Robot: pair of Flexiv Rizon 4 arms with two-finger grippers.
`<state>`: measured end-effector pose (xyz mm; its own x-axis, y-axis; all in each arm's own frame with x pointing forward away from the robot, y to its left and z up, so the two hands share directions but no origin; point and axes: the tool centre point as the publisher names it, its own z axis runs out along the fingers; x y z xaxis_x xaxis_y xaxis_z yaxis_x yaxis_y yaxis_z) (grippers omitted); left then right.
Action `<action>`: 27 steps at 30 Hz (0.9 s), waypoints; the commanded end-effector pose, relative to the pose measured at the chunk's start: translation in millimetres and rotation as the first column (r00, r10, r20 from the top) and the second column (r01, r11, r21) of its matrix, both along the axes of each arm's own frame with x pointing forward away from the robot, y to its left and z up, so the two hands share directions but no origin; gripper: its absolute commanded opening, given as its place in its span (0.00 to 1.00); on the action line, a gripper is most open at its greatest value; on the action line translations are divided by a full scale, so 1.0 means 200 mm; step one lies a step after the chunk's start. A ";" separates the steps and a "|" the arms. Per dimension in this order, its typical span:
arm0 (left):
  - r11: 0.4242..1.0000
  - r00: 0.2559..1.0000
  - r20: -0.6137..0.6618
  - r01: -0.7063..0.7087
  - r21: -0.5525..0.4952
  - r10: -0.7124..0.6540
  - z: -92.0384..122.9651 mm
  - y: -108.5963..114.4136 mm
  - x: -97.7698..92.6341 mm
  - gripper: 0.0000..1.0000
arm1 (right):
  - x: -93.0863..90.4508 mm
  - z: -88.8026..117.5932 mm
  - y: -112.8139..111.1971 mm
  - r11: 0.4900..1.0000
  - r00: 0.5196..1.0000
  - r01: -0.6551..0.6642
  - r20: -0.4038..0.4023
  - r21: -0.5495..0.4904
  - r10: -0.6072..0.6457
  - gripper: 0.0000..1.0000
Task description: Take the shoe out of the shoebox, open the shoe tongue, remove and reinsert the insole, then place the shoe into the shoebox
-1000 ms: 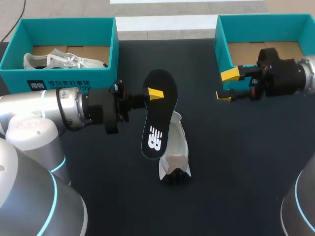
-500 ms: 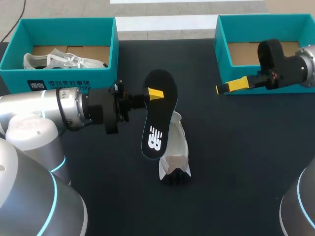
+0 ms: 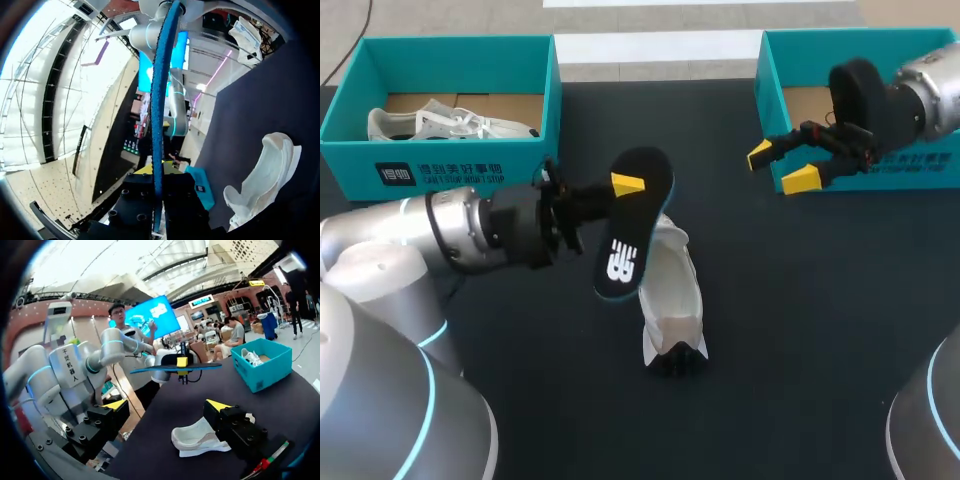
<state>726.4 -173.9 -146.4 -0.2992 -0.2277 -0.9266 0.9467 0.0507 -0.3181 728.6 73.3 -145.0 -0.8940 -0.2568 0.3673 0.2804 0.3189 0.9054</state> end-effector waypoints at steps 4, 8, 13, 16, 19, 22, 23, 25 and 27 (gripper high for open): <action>0.999 0.987 -0.158 -0.014 -0.033 0.009 0.03 0.05 -0.12 0.00 | 0.03 -0.04 -0.05 0.997 0.933 0.016 0.359 -0.074 0.012 1.00; 0.999 0.971 -0.239 0.015 -0.044 -0.025 0.05 0.05 -0.15 0.00 | 0.03 -0.03 -0.06 0.991 0.908 0.025 0.418 -0.134 0.033 1.00; 0.994 0.942 -0.324 0.056 -0.097 -0.084 0.05 0.07 -0.18 0.00 | 0.01 -0.03 -0.09 0.974 0.855 0.066 0.515 -0.217 0.057 1.00; 0.985 0.908 -0.399 0.069 -0.161 -0.129 0.05 0.07 -0.20 0.00 | -0.01 -0.05 -0.10 0.960 0.830 0.086 0.552 -0.265 0.078 1.00; 0.981 0.879 -0.451 0.089 -0.170 -0.158 0.03 0.05 -0.21 0.00 | -0.01 -0.08 -0.11 0.960 0.842 0.093 0.535 -0.263 0.065 1.00; 0.981 0.879 -0.451 0.089 -0.170 -0.158 0.03 0.05 -0.21 0.00 | -0.01 -0.08 -0.11 0.960 0.842 0.093 0.535 -0.263 0.065 1.00; 0.981 0.879 -0.451 0.089 -0.170 -0.158 0.03 0.05 -0.21 0.00 | -0.01 -0.08 -0.11 0.960 0.842 0.093 0.535 -0.263 0.065 1.00; 0.981 0.879 -0.451 0.089 -0.170 -0.158 0.03 0.05 -0.21 0.00 | -0.01 -0.08 -0.11 0.960 0.842 0.093 0.535 -0.263 0.065 1.00; 0.981 0.879 -0.451 0.089 -0.170 -0.158 0.03 0.05 -0.21 0.00 | -0.01 -0.08 -0.11 0.960 0.842 0.093 0.535 -0.263 0.065 1.00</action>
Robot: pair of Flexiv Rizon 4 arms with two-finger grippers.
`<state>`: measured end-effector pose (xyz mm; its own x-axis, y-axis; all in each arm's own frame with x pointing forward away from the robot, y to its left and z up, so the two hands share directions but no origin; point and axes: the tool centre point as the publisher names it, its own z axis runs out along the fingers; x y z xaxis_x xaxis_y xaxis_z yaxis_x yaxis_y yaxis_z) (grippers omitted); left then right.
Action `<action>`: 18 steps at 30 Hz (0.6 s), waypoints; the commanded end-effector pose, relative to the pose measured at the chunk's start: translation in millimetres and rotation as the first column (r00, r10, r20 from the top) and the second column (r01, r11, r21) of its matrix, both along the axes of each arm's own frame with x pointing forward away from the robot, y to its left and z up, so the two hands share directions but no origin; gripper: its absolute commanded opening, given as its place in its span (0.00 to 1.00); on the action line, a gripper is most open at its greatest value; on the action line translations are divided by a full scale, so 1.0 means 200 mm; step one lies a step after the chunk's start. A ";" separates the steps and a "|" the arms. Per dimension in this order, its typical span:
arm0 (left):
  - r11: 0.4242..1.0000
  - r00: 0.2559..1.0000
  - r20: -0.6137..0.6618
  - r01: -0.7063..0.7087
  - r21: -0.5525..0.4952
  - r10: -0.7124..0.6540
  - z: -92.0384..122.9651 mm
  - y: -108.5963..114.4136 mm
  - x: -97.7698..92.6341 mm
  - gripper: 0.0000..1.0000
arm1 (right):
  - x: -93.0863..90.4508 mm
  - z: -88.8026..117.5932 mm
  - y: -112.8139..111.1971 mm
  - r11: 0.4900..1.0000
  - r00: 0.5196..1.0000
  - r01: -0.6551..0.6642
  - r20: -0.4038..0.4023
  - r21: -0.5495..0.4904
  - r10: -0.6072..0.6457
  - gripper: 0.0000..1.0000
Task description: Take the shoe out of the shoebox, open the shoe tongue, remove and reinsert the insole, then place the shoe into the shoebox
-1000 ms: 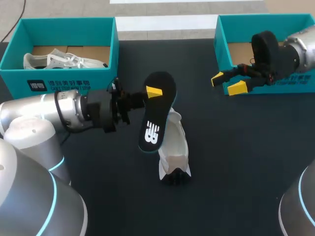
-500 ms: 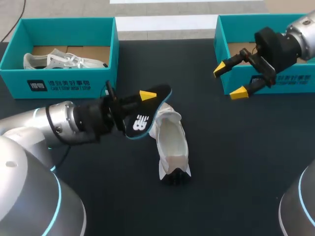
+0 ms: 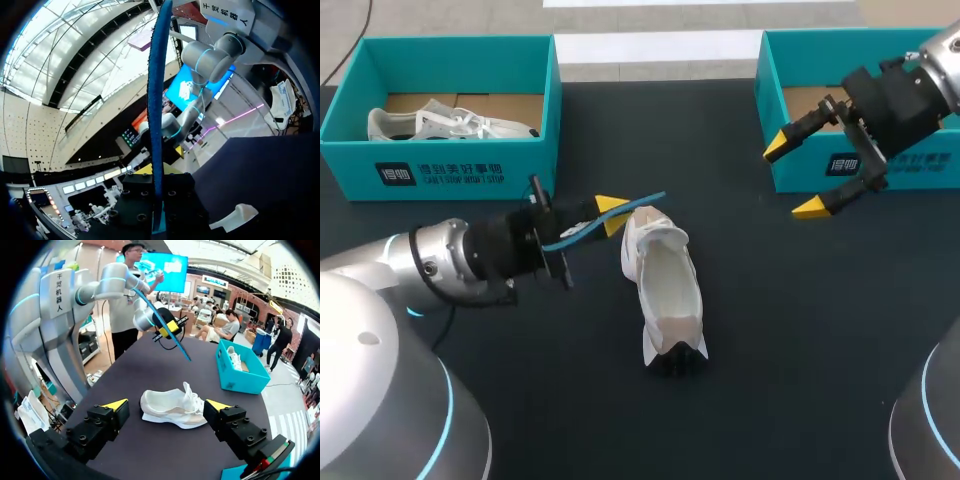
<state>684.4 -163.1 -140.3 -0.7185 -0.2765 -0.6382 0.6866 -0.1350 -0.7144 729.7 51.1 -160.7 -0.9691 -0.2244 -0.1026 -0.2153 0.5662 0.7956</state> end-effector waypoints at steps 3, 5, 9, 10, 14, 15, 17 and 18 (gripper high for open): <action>1.000 1.000 0.000 -0.001 0.000 0.001 0.00 0.00 0.00 0.00 | -0.02 0.00 0.00 1.000 1.000 0.020 0.014 0.001 -0.020 1.00; 1.000 1.000 0.000 -0.001 0.000 0.001 0.00 0.00 0.00 0.00 | -0.02 0.00 0.00 1.000 1.000 0.020 0.014 0.001 -0.020 1.00; 1.000 1.000 0.000 -0.001 0.000 0.001 0.00 0.00 0.00 0.00 | -0.02 0.00 0.00 1.000 1.000 0.020 0.014 0.001 -0.020 1.00; 1.000 1.000 0.000 -0.001 0.000 0.001 0.00 0.00 0.00 0.00 | -0.02 0.00 0.00 1.000 1.000 0.020 0.014 0.001 -0.020 1.00; 1.000 1.000 -0.029 -0.003 -0.002 0.003 -0.01 -0.01 -0.01 0.00 | -0.02 -0.02 -0.01 0.998 0.998 0.059 0.013 -0.004 -0.059 1.00; 1.000 0.999 -0.035 0.001 0.001 -0.001 -0.01 -0.01 -0.01 0.00 | -0.02 -0.02 -0.01 0.998 0.998 0.069 0.013 -0.007 -0.069 1.00; 1.000 0.998 -0.064 0.005 0.001 -0.005 -0.01 -0.01 -0.03 0.00 | -0.02 -0.04 -0.02 0.997 0.997 0.077 0.012 -0.003 -0.077 1.00; 1.000 0.997 -0.077 0.007 0.000 -0.007 -0.01 -0.01 -0.04 0.00 | -0.02 -0.05 -0.02 0.996 0.996 0.091 0.004 -0.019 -0.091 1.00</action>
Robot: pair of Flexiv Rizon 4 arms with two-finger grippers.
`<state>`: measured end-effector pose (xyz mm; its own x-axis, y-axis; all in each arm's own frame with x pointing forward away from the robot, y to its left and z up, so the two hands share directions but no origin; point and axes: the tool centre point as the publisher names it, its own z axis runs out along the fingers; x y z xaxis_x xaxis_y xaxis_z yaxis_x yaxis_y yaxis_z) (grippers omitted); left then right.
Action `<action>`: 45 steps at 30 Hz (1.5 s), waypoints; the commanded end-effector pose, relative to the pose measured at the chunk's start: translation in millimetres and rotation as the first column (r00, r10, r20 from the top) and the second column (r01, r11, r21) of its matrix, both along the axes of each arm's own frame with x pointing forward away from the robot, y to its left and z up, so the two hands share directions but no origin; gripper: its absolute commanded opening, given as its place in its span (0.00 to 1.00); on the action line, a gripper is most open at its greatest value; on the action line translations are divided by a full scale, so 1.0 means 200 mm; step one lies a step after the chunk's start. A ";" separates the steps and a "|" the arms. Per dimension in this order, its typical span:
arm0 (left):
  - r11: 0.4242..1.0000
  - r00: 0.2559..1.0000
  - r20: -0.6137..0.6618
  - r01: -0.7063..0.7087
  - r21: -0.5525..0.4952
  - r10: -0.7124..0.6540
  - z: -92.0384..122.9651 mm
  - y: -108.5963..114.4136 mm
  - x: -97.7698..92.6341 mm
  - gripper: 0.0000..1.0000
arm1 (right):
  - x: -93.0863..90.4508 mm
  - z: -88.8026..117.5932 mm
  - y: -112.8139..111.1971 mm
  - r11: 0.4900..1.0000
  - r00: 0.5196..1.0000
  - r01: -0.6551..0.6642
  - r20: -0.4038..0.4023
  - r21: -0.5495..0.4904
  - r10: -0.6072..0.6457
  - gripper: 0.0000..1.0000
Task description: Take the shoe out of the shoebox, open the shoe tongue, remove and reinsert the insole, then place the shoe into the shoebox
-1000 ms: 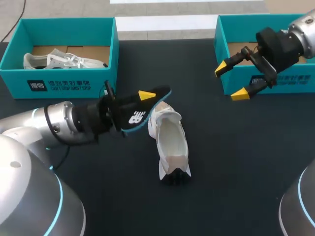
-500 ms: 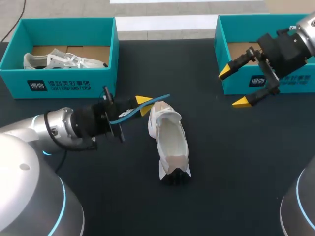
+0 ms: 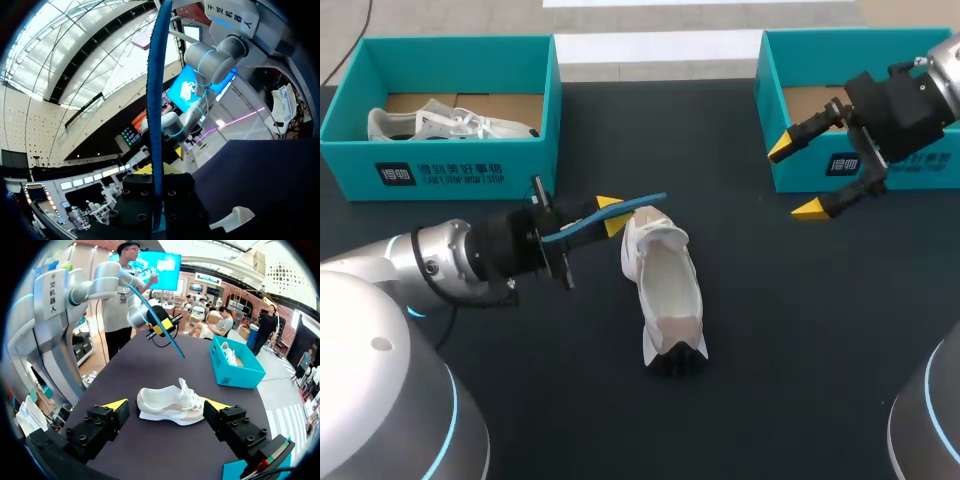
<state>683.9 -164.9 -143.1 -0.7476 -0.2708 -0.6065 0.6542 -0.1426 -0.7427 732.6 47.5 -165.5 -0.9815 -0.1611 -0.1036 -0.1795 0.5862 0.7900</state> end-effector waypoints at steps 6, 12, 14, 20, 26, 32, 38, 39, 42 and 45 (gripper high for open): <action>1.000 0.996 -0.092 0.014 0.016 -0.013 0.01 0.00 -0.09 0.00 | -0.05 -0.05 0.01 0.995 0.996 0.081 0.028 -0.054 -0.080 1.00; 0.999 0.991 -0.131 0.043 0.033 -0.039 0.00 -0.03 -0.11 0.00 | -0.08 -0.10 0.03 0.988 0.993 0.113 0.033 -0.107 -0.111 1.00; 0.998 0.990 -0.136 0.043 0.042 -0.037 -0.01 -0.03 -0.12 0.00 | -0.09 -0.13 0.04 0.988 0.993 0.116 0.034 -0.104 -0.113 1.00; 0.998 0.980 -0.195 0.051 0.033 -0.044 -0.08 -0.03 -0.11 0.00 | -0.14 -0.23 0.06 0.987 0.992 0.124 0.044 -0.099 -0.120 1.00; 0.998 0.970 -0.240 0.050 0.041 -0.039 -0.16 -0.01 -0.11 0.00 | -0.19 -0.31 0.12 0.989 0.994 0.079 0.086 -0.124 -0.069 1.00; 0.998 0.962 -0.270 0.050 0.045 -0.036 -0.21 0.02 -0.15 0.00 | -0.23 -0.38 0.15 0.989 0.996 0.025 0.094 -0.148 -0.012 1.00; 0.998 0.958 -0.283 0.051 0.043 -0.037 -0.23 0.02 -0.15 0.00 | -0.26 -0.43 0.23 0.987 0.994 0.037 0.104 -0.159 -0.021 1.00; 0.998 0.958 -0.284 0.051 0.043 -0.037 -0.23 0.02 -0.15 0.00 | -0.27 -0.44 0.25 0.986 0.993 0.033 0.116 -0.166 -0.014 1.00; 0.998 0.958 -0.285 0.052 0.040 -0.038 -0.23 0.01 -0.14 0.00 | -0.26 -0.46 0.29 0.982 0.987 0.076 0.154 -0.172 -0.049 1.00; 0.998 0.957 -0.288 0.051 0.037 -0.039 -0.24 0.02 -0.14 0.00 | -0.25 -0.46 0.31 0.968 0.971 0.155 0.213 -0.198 -0.112 1.00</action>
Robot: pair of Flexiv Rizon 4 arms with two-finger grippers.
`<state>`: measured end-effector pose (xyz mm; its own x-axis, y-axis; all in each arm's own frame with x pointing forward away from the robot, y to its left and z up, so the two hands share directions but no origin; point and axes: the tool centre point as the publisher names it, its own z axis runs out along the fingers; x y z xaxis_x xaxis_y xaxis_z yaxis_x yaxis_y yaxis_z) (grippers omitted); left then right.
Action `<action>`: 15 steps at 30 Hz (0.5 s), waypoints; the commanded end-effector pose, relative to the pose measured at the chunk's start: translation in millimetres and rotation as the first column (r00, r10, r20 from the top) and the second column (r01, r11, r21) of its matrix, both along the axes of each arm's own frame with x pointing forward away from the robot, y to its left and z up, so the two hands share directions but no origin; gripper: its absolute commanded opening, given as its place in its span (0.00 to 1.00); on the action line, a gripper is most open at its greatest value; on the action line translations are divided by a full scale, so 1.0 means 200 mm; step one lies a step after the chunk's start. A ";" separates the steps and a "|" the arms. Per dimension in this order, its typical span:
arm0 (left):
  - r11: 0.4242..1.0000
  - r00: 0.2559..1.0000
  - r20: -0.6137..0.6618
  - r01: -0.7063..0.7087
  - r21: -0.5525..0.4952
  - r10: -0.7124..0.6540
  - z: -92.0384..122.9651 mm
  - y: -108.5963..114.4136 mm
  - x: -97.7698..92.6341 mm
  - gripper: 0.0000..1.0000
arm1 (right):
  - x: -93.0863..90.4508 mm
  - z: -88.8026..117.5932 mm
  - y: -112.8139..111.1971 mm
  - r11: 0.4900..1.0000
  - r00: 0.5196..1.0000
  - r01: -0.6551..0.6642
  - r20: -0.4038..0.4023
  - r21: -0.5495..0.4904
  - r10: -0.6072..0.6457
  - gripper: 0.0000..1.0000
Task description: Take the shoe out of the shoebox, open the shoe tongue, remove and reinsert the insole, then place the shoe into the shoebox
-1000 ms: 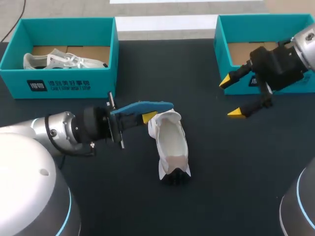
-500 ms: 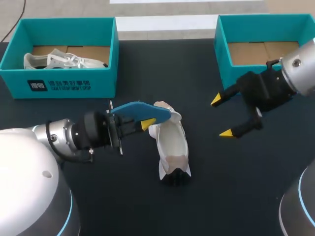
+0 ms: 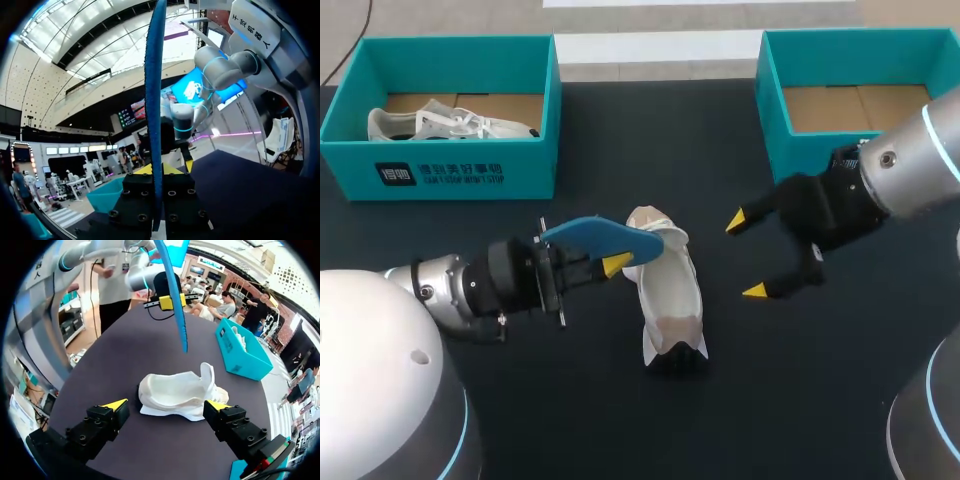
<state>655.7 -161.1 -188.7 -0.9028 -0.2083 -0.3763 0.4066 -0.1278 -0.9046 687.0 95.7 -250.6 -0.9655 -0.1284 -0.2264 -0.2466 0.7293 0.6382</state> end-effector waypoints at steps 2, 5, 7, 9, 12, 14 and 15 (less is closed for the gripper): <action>1.000 1.000 -0.002 -0.001 -0.003 0.001 -0.01 0.00 0.00 0.00 | 0.00 -0.06 0.07 0.993 0.992 0.115 0.056 -0.032 -0.113 1.00; 1.000 1.000 -0.011 -0.006 -0.009 0.006 -0.01 0.00 0.00 0.00 | 0.01 -0.08 0.07 0.990 0.990 0.136 0.047 -0.033 -0.135 1.00; 1.000 1.000 -0.012 -0.003 -0.009 0.002 -0.01 0.00 0.00 0.00 | 0.01 -0.08 0.07 0.990 0.990 0.136 0.047 -0.033 -0.135 1.00; 1.000 1.000 -0.012 -0.003 -0.009 0.002 -0.01 0.00 0.00 0.00 | 0.01 -0.08 0.07 0.990 0.990 0.136 0.047 -0.033 -0.135 1.00; 1.000 1.000 -0.012 -0.003 -0.009 0.002 -0.01 0.00 0.00 0.00 | 0.01 -0.08 0.07 0.990 0.990 0.136 0.047 -0.033 -0.135 1.00; 1.000 1.000 -0.012 -0.003 -0.009 0.002 -0.01 0.00 0.00 0.00 | 0.01 -0.08 0.07 0.990 0.990 0.136 0.047 -0.033 -0.135 1.00; 1.000 1.000 -0.012 -0.003 -0.009 0.002 -0.01 0.00 0.00 0.00 | 0.01 -0.08 0.07 0.990 0.990 0.136 0.047 -0.033 -0.135 1.00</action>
<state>657.1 -161.5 -190.2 -0.9074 -0.2122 -0.3628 0.3949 -0.1350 -0.9087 690.7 110.5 -266.1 -0.9641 -0.0070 -0.2656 -0.1714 0.7803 0.6015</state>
